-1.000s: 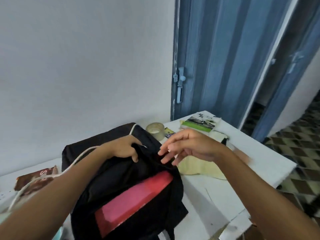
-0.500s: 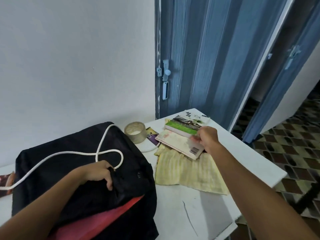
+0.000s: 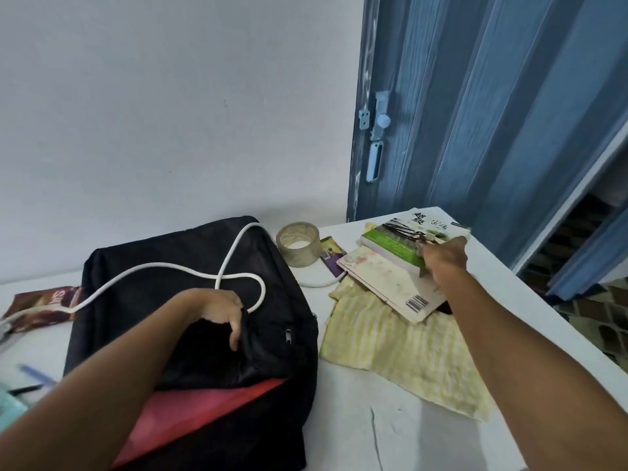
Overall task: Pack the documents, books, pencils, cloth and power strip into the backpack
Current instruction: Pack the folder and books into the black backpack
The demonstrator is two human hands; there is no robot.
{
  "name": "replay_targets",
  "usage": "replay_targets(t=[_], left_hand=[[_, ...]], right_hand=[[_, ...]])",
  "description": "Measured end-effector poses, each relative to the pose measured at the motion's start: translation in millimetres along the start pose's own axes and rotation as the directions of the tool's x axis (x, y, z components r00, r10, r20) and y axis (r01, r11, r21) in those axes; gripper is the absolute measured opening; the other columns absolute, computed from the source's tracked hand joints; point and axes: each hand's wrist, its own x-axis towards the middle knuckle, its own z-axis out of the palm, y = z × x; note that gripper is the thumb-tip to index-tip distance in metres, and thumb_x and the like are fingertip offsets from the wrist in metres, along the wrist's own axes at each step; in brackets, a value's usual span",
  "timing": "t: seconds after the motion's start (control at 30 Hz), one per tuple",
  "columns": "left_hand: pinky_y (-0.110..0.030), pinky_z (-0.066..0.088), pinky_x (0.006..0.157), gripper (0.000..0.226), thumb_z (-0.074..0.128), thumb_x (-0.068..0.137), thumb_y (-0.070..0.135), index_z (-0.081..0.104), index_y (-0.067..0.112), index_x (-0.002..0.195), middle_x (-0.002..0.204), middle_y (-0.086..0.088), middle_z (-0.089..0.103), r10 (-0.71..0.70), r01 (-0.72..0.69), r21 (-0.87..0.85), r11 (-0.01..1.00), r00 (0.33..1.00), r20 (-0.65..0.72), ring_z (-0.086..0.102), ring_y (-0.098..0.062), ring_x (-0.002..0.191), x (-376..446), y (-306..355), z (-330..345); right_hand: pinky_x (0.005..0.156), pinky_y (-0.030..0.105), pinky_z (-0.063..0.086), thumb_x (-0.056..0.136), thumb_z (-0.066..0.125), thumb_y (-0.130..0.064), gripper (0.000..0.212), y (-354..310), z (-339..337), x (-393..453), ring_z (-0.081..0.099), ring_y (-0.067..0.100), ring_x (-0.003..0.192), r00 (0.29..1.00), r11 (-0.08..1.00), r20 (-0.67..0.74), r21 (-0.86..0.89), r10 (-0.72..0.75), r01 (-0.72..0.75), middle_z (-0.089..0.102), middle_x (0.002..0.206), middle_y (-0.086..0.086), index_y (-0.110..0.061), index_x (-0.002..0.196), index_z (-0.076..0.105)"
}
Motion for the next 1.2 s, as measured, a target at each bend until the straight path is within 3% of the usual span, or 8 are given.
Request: replay_targets(t=[0.2,0.37,0.53,0.67,0.77,1.0,1.13,1.2], left_hand=[[-0.012,0.036,0.044,0.020,0.078,0.063,0.002,0.071,-0.003,0.082,0.049,0.007,0.050,-0.013,0.013,0.025,1.000,1.000,-0.026,0.043,-0.001,0.038,0,0,5],[-0.017,0.034,0.046,0.024,0.080,0.051,0.002,0.058,0.010,0.053,0.048,0.003,0.050,-0.020,0.014,-0.082,0.997,0.997,-0.075,0.044,-0.012,0.046,1,-8,10],[-0.029,0.038,0.061,0.044,0.076,0.019,0.021,0.061,0.011,0.059,0.065,-0.010,0.056,0.047,-0.064,-0.158,0.985,0.993,-0.109,0.050,-0.020,0.064,9,-23,12],[-0.033,0.039,0.064,0.044,0.076,0.018,0.023,0.062,0.012,0.059,0.066,-0.010,0.059,0.090,-0.115,-0.198,0.973,0.987,-0.130,0.052,-0.021,0.066,11,-32,15],[-0.023,0.041,0.059,0.019,0.077,0.037,0.013,0.064,0.016,0.051,0.055,0.000,0.060,0.161,-0.195,-0.181,0.964,0.969,-0.188,0.053,-0.012,0.056,-6,-28,20],[-0.024,0.047,0.066,0.025,0.074,0.053,0.016,0.071,0.012,0.078,0.069,0.004,0.068,0.367,-0.400,-0.058,0.915,0.882,-0.297,0.058,-0.006,0.060,-43,-33,23],[-0.005,0.042,0.086,0.057,0.076,0.056,0.058,0.068,0.033,0.106,0.107,0.025,0.067,0.370,-0.377,0.027,0.926,0.890,-0.265,0.056,0.017,0.088,-7,-97,-9],[-0.004,0.043,0.073,0.039,0.077,0.073,0.046,0.068,0.027,0.105,0.102,0.017,0.067,0.381,-0.380,0.052,0.924,0.894,-0.234,0.054,0.020,0.077,-17,-103,-23]], right_hand=[[0.090,0.044,0.051,0.073,0.079,-0.017,0.075,-19,13,-19,0.058,0.038,0.108,0.986,0.984,-0.084,0.092,-0.146,0.154,0.059,0.121,0.018,-0.016,0.131,0.030],[0.033,0.014,0.037,0.077,0.067,0.002,0.025,-31,21,-35,0.051,0.016,0.037,0.961,0.790,0.212,0.553,0.175,-0.266,0.059,0.047,0.009,-0.006,0.083,0.044],[0.033,0.012,0.029,0.081,0.053,0.012,0.047,-25,34,-44,0.043,0.010,0.033,0.962,0.686,0.264,0.688,0.067,-0.236,0.056,0.095,0.013,-0.004,0.125,0.049],[0.035,0.013,0.026,0.082,0.052,0.014,0.030,-26,29,-74,0.033,0.007,0.026,0.963,0.676,0.259,0.724,-0.077,-0.140,0.050,0.073,0.010,-0.015,0.079,0.042],[0.047,0.021,0.045,0.079,0.056,0.012,0.020,-19,19,-108,0.055,0.014,0.051,0.935,0.624,0.274,0.777,-0.223,-0.079,0.055,0.072,0.008,-0.008,0.078,0.054],[0.067,0.030,0.054,0.052,0.066,-0.010,0.020,-11,-8,-187,0.067,0.026,0.070,0.581,0.568,0.714,0.684,-0.391,-0.458,0.070,0.075,0.009,-0.010,0.070,0.074],[0.078,0.034,0.055,0.043,0.078,-0.013,0.051,5,-4,-216,0.070,0.027,0.079,0.306,0.696,0.819,0.574,-0.486,-0.431,0.073,0.087,0.015,0.000,0.092,0.074],[0.076,0.032,0.055,0.048,0.078,-0.014,0.050,13,-1,-230,0.069,0.025,0.077,0.149,0.770,0.855,0.513,-0.497,-0.380,0.072,0.085,0.015,0.002,0.096,0.072]])
